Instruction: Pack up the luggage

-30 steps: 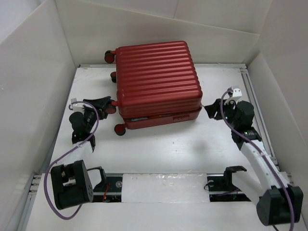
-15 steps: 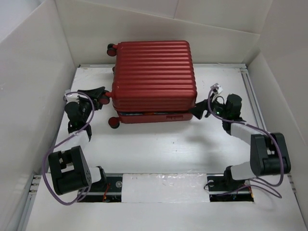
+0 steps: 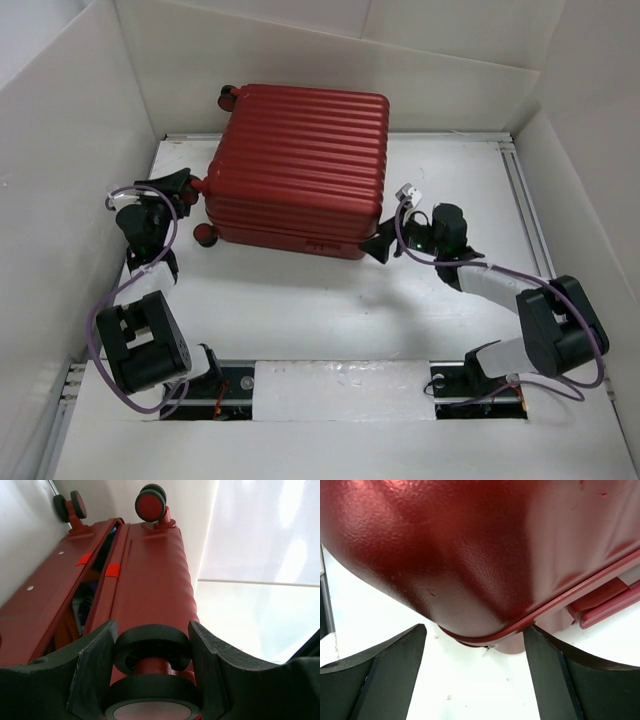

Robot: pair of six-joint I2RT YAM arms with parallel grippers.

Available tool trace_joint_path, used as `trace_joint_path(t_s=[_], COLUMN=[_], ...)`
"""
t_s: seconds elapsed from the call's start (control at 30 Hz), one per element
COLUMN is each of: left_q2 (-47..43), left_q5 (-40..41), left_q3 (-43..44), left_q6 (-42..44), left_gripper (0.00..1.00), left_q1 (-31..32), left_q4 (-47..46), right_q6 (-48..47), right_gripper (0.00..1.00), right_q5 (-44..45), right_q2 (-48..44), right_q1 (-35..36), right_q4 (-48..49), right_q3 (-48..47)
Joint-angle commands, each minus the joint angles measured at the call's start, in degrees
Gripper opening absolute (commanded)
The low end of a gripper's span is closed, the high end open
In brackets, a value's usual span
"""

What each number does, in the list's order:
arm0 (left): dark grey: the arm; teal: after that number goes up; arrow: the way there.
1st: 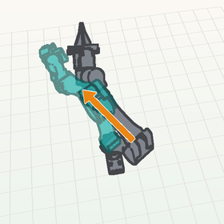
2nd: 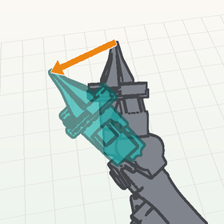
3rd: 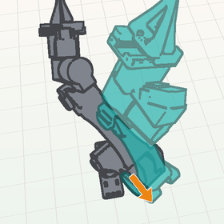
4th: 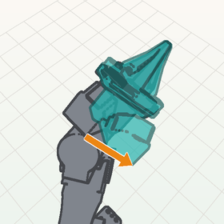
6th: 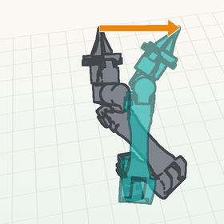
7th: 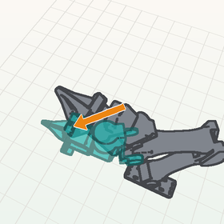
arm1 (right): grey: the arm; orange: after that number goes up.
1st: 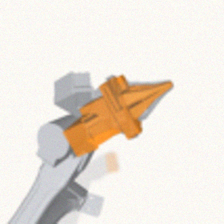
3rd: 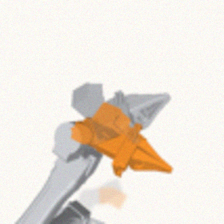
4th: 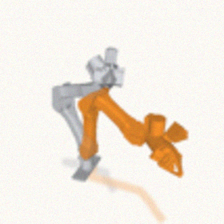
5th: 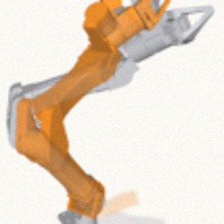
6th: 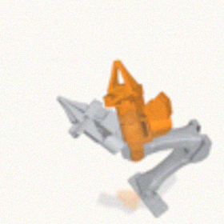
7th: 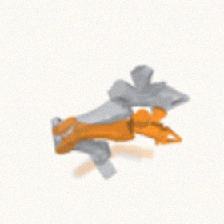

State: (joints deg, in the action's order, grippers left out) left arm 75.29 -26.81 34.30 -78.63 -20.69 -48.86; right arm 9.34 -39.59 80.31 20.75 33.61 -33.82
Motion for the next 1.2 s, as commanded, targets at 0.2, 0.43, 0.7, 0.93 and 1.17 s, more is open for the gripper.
trace_joint_path(t_s=[0.2,0.43,0.7,0.93,1.17], left_q2=[-1.9,3.63,3.12,2.58,3.2], left_q5=[-8.7,-8.09,-8.0,-6.68,-5.36], left_q3=[2.42,2.96,2.96,2.35,2.35], left_q6=[0.31,-0.46,1.8,3.04,5.23], left_gripper=[0.0,0.0,0.0,0.0,0.0], left_q1=[1.7,1.09,1.09,1.09,1.09], left_q4=[-5.46,-7.29,-5.2,-3.7,-2.38], right_q6=[-1.17,-1.17,-1.7,-1.17,1.2], right_gripper=[0.82,0.71,0.58,0.18,0.0], right_q5=[-5.31,-5.59,-3.91,2.23,12.16], right_q2=[-1.75,-0.42,0.11,0.63,-4.11], right_q1=[-1.42,-1.42,-1.94,-0.9,2.97], right_q4=[5.95,7.0,7.0,7.53,8.06], right_q3=[4.73,4.04,1.66,1.65,3.5])
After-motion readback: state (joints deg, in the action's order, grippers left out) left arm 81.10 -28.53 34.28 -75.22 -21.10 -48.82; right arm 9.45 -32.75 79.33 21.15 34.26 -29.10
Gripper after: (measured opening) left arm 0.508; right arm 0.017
